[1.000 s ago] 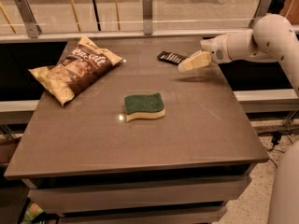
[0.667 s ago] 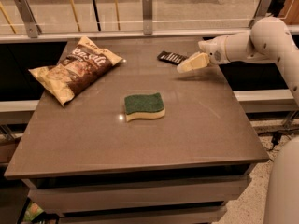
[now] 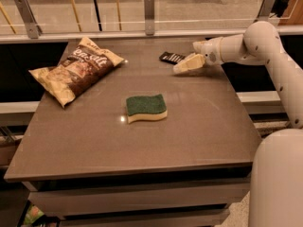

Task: Pick rxbar chocolate

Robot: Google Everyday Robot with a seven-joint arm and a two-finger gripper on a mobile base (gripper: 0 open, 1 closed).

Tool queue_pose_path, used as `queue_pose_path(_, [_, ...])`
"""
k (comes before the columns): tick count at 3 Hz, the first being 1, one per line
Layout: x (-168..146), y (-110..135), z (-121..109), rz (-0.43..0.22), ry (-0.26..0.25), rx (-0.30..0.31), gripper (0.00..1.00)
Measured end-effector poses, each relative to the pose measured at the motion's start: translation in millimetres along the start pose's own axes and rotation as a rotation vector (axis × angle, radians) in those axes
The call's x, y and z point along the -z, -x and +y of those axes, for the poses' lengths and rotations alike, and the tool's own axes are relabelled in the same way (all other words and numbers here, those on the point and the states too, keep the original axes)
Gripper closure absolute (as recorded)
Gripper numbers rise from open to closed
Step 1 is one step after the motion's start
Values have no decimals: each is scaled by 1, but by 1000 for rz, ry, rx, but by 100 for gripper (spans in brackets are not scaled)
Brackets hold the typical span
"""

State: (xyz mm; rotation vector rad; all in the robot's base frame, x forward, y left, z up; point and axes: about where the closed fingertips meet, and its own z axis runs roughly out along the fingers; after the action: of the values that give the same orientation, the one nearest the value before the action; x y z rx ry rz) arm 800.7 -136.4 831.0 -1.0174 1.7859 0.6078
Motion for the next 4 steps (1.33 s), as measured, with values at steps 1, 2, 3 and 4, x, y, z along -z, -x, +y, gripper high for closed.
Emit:
queue_pose_path(1, [-4, -5, -1, -7, -2, -12, 0])
queue_pose_path(2, [-5, -13, 0, -7, -12, -25, 0])
queue_pose_path(3, [-10, -18, 4, -11, -10, -34, 9])
queue_pose_path(4, [-11, -18, 4, -11, -8, -34, 25])
